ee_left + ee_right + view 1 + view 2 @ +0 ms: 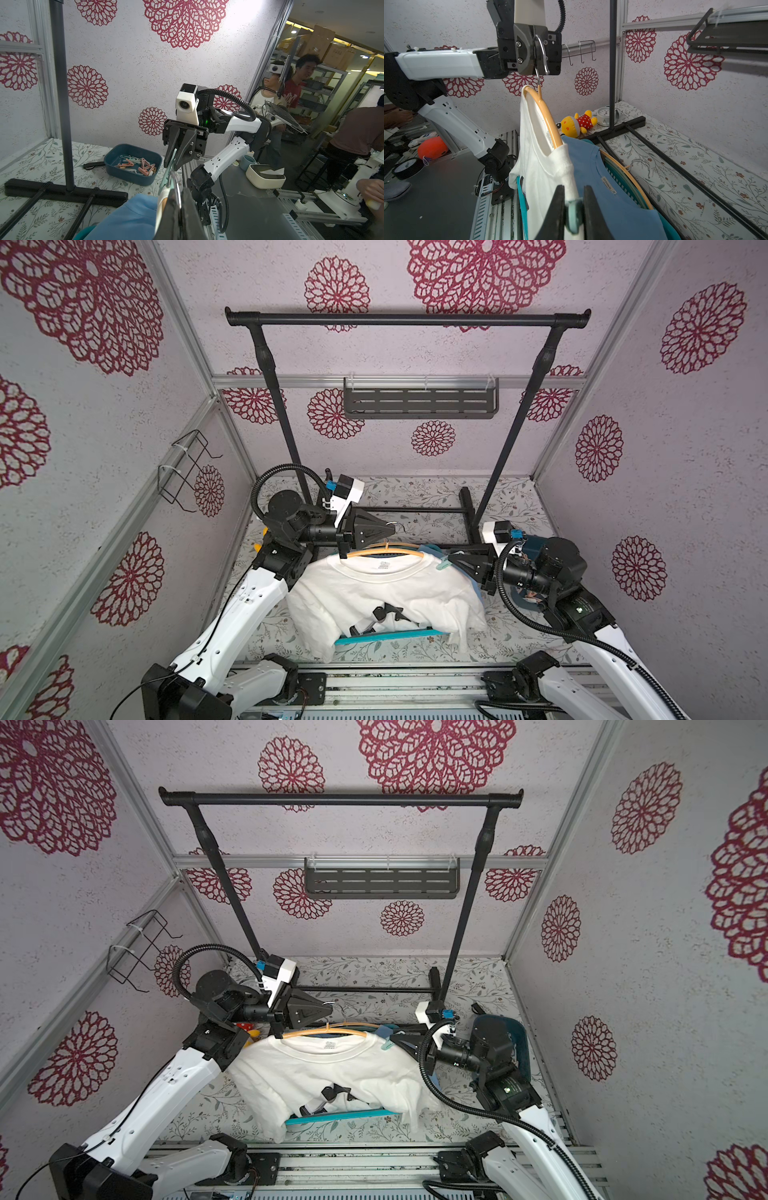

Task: Use clothespins to secure the t-shirt on both sides of the hanger
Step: Clamp the T-shirt on the hanger.

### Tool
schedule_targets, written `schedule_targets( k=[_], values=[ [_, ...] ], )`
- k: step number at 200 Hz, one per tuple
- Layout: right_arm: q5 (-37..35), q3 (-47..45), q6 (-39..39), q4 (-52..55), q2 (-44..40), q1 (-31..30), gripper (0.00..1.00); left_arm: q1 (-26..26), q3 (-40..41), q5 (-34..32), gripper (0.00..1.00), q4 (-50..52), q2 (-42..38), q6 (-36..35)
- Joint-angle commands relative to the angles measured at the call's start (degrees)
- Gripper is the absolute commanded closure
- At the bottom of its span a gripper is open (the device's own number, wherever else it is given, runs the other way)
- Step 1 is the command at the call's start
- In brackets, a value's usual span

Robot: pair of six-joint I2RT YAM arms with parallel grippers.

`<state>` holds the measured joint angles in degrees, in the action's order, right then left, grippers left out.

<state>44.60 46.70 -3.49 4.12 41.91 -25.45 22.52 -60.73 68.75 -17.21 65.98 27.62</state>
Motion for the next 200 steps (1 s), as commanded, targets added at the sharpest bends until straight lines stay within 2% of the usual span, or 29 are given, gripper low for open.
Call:
schedule_targets(
  k=[1,13,34,51,64,74,90,101,140,161,173,200],
  values=[
    [-2.2,3.1,1.1,2.0,0.8,-0.4,0.87,0.3,-0.2,0.0,1.0,1.2,-0.8,-2.1],
    [-3.3,3.6,1.0,2.4,0.9,-0.3,0.81,0.4,-0.4,-0.8,1.0,2.9,-0.6,-3.0],
    [-6.3,4.3,0.3,3.3,0.7,-0.4,0.57,0.7,-0.3,-1.7,1.0,3.4,-0.5,-3.3],
    [-6.8,4.5,-0.3,3.6,-0.1,-0.3,0.49,0.7,-0.2,-2.5,1.0,4.3,-0.4,-4.2],
    [-7.8,4.5,-0.9,3.8,-1.0,-0.3,0.47,0.8,-0.1,-3.0,1.0,4.9,-0.4,-4.6],
    [-9.3,4.4,-1.5,3.9,-1.8,-0.3,0.38,0.9,0.1,-3.1,1.0,5.0,-0.3,-4.7],
    [-9.8,4.4,-1.9,4.2,-3.0,-0.4,0.33,1.2,0.1,-3.2,1.0,5.6,0.0,-4.5],
    [-10.6,4.4,-2.3,4.4,-3.7,-0.3,0.23,1.4,0.3,-3.6,1.0,6.2,0.0,-4.5],
    [-13.6,5.2,-5.4,4.4,-6.4,-0.4,0.19,2.7,1.0,-8.1,1.0,6.4,0.3,-4.9],
    [-18.3,5.1,-9.3,4.3,-9.4,-0.3,0.18,4.2,1.5,-12.1,1.0,6.2,1.1,-4.5],
    [-24.1,4.3,-11.9,4.2,-12.0,-0.3,0.17,4.6,2.3,-14.7,1.0,5.0,1.5,-3.6],
    [-45.8,3.7,-17.1,10.3,-15.1,-0.4,0.16,4.3,7.4,-21.5,1.0,-5.7,2.0,2.4]
  ],
)
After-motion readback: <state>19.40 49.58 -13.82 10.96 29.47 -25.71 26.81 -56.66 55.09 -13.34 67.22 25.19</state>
